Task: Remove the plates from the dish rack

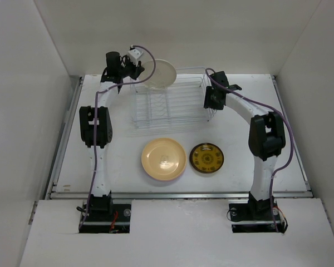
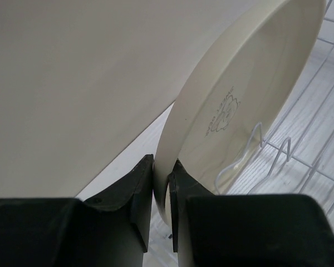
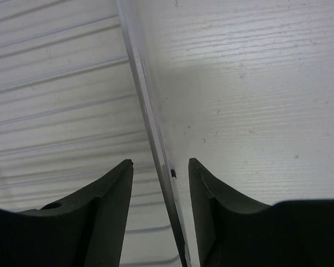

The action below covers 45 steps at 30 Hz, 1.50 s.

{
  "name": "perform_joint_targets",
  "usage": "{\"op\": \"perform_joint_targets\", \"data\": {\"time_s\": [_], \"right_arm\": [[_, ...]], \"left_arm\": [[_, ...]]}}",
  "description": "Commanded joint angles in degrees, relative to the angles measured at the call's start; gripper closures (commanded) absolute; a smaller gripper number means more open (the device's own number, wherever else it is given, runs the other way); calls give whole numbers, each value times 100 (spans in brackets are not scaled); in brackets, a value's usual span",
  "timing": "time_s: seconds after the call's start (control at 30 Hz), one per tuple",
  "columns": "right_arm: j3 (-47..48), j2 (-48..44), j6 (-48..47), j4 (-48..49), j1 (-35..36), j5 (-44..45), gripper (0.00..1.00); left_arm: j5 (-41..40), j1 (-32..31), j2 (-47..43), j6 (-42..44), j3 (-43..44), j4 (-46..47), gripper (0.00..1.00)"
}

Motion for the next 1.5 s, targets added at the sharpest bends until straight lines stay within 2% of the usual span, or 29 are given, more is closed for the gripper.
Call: {"op": "perform_joint_targets", "data": {"time_s": [0.0, 0.07, 0.1, 0.17, 0.27, 0.3, 0.37, 0.43, 0.6, 0.73, 0.87, 1.17, 1.3, 1.37, 1.47], "right_arm": [[208, 53, 54, 142, 52, -58, 50], [208, 53, 54, 142, 52, -58, 50], [208, 105, 54, 90, 52, -58, 50], [208, 105, 54, 89, 52, -58, 50], [208, 158, 54, 89, 52, -58, 50], [208, 158, 54, 89, 52, -58, 50], [208, 158, 54, 89, 52, -58, 50], [261, 158, 54, 36, 52, -58, 50], [261, 158, 54, 36, 52, -58, 50], [261, 158, 54, 36, 52, -58, 50], [261, 158, 54, 36, 52, -58, 50], [156, 105, 107, 36, 52, -58, 53], [225, 105, 107, 89, 113, -58, 66], [278, 53, 107, 89, 113, -58, 69], [340, 53, 107, 89, 175, -5, 70]], "left_arm": [[491, -12, -653, 152, 298, 413, 98], [490, -12, -600, 91, 299, 483, 96], [490, -12, -600, 38, 299, 544, 91], [490, -12, -547, -33, 429, 598, 71], [490, -12, -416, -33, 650, 369, 69], [490, -12, -363, -33, 711, 369, 72], [490, -12, -363, -94, 712, 369, 89], [438, -12, -310, -94, 773, 316, 100], [437, -12, -310, -94, 773, 202, 100], [201, 41, -485, -340, 773, 579, 100], [77, 41, -486, -463, 1237, 782, 100], [208, 41, -749, -525, 1037, 1169, 100], [929, 41, -994, 352, 555, 554, 100], [1113, -12, -1057, 913, 134, 309, 100], [1176, -65, -1119, 1460, 70, -253, 100]]}}
